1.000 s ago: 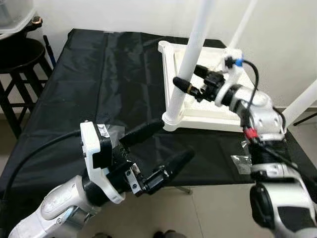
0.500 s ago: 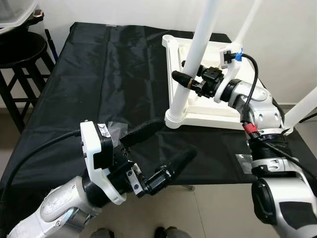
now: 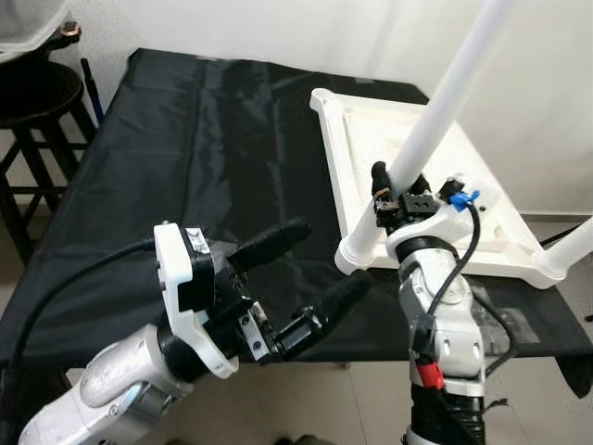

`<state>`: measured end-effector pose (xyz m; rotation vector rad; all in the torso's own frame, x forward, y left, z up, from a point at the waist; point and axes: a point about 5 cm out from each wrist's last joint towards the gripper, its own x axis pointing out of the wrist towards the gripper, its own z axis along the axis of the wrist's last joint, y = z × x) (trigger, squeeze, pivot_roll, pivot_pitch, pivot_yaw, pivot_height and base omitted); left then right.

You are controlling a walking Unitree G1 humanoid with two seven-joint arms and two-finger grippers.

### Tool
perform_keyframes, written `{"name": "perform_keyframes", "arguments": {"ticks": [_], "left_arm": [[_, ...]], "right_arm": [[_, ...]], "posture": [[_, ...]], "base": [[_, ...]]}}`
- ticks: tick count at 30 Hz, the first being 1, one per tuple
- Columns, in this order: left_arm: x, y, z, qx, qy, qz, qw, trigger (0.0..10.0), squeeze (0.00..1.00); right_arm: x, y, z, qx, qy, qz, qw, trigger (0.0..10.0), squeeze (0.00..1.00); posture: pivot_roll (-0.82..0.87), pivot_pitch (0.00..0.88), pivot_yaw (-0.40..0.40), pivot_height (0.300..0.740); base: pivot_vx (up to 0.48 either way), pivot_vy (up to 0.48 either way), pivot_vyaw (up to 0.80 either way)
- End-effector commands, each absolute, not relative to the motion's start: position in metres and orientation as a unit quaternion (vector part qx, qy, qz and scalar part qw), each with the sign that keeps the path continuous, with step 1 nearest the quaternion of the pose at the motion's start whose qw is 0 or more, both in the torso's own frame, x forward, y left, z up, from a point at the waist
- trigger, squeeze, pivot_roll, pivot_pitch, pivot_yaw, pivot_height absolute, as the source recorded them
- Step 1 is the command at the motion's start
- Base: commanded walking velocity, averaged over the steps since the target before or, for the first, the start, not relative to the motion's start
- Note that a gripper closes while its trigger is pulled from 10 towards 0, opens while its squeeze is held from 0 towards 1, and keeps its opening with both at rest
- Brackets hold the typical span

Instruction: Building children table

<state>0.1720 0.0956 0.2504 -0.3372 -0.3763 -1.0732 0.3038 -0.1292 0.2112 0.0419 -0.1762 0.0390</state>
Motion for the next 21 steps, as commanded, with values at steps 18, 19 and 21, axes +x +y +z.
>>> {"name": "perform_keyframes", "arguments": {"ticks": [18,19,21], "left_arm": [[0.170,0.090,0.251,-0.166,-0.175,-0.517,0.821,10.0,0.00],[0.167,0.090,0.250,-0.168,-0.171,-0.517,0.822,10.0,0.00],[0.167,0.090,0.250,-0.168,-0.171,-0.517,0.822,10.0,0.00]], "right_arm": [[0.328,-0.154,0.241,-0.145,-0.060,0.334,0.929,10.0,1.00],[0.335,-0.167,0.255,-0.179,-0.063,0.379,0.906,10.0,1.00],[0.335,-0.167,0.255,-0.179,-0.063,0.379,0.906,10.0,1.00]], "posture": [[-0.02,0.167,-0.150,0.740],[-0.01,0.188,-0.148,0.740],[-0.01,0.188,-0.148,0.740]], "base": [[0.000,0.000,0.00],[0.000,0.000,0.00],[0.000,0.000,0.00]]}}
